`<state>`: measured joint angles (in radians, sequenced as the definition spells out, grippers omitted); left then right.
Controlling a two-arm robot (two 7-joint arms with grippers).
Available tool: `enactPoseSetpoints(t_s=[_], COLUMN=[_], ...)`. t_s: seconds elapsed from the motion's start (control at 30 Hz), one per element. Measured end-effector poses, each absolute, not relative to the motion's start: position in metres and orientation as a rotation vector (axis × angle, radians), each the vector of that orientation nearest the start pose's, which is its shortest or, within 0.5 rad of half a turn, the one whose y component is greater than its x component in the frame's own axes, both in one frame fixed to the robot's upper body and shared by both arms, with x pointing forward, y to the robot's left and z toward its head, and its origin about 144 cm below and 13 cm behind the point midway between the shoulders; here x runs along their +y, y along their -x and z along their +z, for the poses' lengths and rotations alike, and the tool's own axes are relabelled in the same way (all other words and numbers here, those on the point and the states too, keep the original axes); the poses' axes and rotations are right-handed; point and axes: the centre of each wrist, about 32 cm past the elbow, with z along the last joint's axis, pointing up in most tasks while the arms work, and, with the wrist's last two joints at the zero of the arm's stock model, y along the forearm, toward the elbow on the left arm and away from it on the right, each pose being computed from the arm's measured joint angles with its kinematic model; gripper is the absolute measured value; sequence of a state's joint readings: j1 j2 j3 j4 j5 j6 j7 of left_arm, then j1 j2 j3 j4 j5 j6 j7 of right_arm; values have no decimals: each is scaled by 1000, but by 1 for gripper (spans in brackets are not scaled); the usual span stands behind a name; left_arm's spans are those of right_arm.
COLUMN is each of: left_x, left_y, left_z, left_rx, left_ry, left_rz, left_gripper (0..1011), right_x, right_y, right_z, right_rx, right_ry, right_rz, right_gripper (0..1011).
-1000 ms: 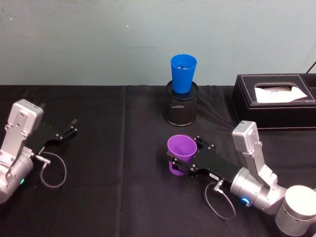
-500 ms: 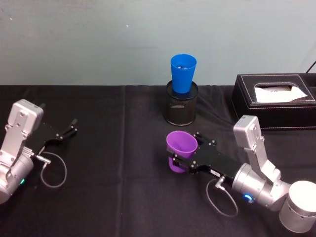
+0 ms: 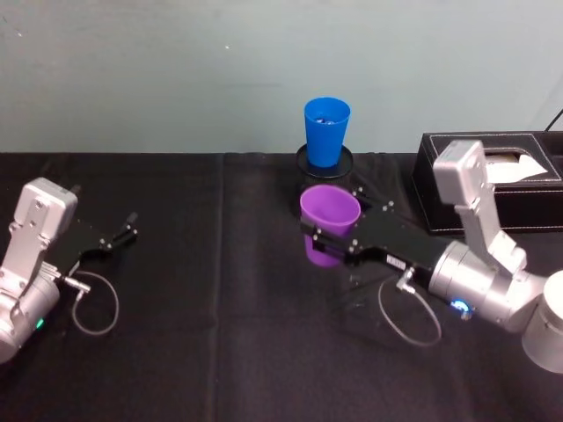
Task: Pick up one cup with a gripper and tap it against the other cup.
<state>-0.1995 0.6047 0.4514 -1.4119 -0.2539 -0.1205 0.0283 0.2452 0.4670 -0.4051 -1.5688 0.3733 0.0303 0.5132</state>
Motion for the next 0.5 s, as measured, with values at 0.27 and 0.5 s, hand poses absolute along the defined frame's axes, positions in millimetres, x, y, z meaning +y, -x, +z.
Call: enactPoseSetpoints(t_s=[0.27,0.5], left_x=[310,310], left_y=[-489,-489], left_z=[1140,1140], left_rx=[-285,-285], left_ry=[-304,-304], left_rz=[1248,1248], left_gripper=[1000,1000], right_x=[-247,-247], right_y=[-506,-506], right_z=[1216,1222], right_rx=[-113,-104], right_ry=[93,96], right_rz=[-718,-722], right_gripper=[739,739])
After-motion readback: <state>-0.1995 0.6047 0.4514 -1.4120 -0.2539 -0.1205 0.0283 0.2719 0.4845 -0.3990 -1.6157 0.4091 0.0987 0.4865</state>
